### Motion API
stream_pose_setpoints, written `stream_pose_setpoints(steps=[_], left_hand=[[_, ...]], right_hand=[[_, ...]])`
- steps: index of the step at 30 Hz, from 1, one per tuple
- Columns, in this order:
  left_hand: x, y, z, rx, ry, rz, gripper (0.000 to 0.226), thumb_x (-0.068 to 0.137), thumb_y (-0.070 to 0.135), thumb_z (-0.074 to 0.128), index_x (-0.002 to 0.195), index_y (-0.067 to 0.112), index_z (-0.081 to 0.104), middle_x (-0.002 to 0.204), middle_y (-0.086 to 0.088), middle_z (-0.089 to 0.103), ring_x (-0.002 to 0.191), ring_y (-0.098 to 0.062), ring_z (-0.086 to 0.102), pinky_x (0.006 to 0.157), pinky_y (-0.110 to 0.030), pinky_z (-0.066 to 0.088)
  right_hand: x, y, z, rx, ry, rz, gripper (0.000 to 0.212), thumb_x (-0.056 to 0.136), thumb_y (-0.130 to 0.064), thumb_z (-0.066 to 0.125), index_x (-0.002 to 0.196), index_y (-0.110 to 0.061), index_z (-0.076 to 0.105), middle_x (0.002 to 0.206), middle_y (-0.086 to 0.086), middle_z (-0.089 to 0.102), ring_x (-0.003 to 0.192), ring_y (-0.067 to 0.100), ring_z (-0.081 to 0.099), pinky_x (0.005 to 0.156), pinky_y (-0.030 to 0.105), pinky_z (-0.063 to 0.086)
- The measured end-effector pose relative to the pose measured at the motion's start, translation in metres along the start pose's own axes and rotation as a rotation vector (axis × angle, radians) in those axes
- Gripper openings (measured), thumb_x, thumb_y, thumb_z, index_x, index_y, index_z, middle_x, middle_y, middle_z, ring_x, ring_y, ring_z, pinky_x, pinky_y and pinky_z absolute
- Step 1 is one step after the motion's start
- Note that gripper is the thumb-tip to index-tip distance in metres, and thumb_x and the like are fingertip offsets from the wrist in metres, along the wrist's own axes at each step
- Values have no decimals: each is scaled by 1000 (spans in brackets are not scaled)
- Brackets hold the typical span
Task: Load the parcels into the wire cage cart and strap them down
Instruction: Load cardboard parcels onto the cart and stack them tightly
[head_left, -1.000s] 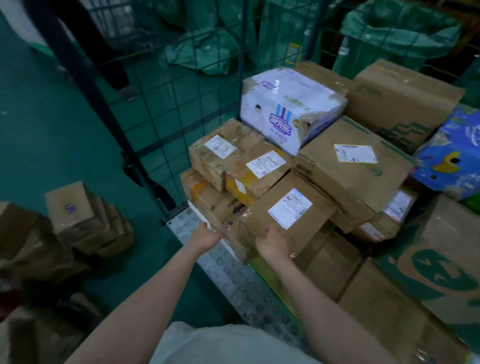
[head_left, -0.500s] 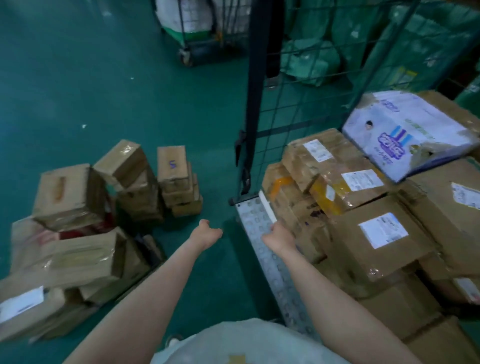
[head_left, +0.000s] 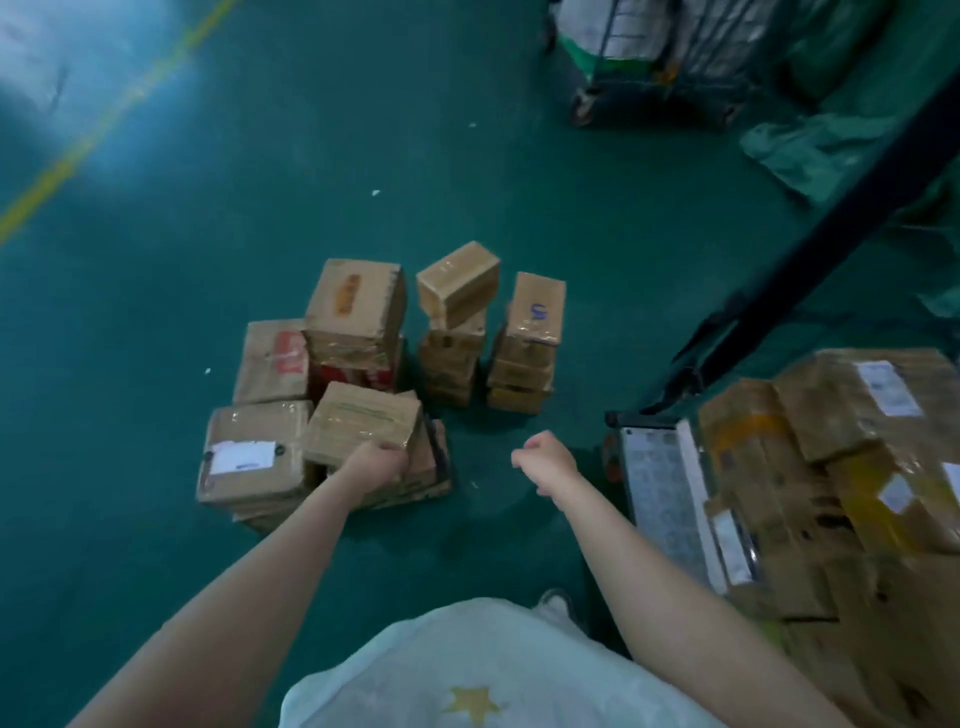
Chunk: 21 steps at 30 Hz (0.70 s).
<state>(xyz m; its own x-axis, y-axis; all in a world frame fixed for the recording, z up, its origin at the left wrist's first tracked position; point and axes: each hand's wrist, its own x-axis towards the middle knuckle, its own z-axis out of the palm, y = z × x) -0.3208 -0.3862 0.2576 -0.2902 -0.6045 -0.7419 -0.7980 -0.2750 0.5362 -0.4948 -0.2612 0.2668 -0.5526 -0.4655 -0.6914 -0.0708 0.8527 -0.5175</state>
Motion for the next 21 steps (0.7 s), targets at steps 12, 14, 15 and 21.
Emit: stream_pose_setpoints(steps=[12,14,15,21], left_hand=[[17,-73,-68,-618,179,-280,33,99,19,43,130,14,54,129,-7,57,112,-25,56,88,-38,38],[28,-72,-88,-667,222,-281,32,98,16,42,127,13,55,125,-7,60,105,-23,56,89,-37,38],[31,-68,-95,-688,243,-275,31,98,16,41,126,14,55,122,-7,61,102,-21,56,88,-36,39],[51,-71,-136,-752,290,-274,29,93,12,43,117,19,58,107,-2,62,93,-16,59,88,-34,41]], right_hand=[[45,-114,93,-132,-256,-43,17,92,-15,49,109,-14,48,104,7,53,94,22,57,89,37,52],[61,-139,109,-150,-277,-73,19,92,-17,50,111,-16,49,112,9,56,101,24,59,87,37,53],[66,-146,114,-154,-282,-80,17,92,-17,51,109,-18,49,116,9,55,103,24,59,84,35,54],[86,-183,147,-189,-360,-67,16,95,-17,52,110,-19,49,115,5,54,96,20,58,76,30,51]])
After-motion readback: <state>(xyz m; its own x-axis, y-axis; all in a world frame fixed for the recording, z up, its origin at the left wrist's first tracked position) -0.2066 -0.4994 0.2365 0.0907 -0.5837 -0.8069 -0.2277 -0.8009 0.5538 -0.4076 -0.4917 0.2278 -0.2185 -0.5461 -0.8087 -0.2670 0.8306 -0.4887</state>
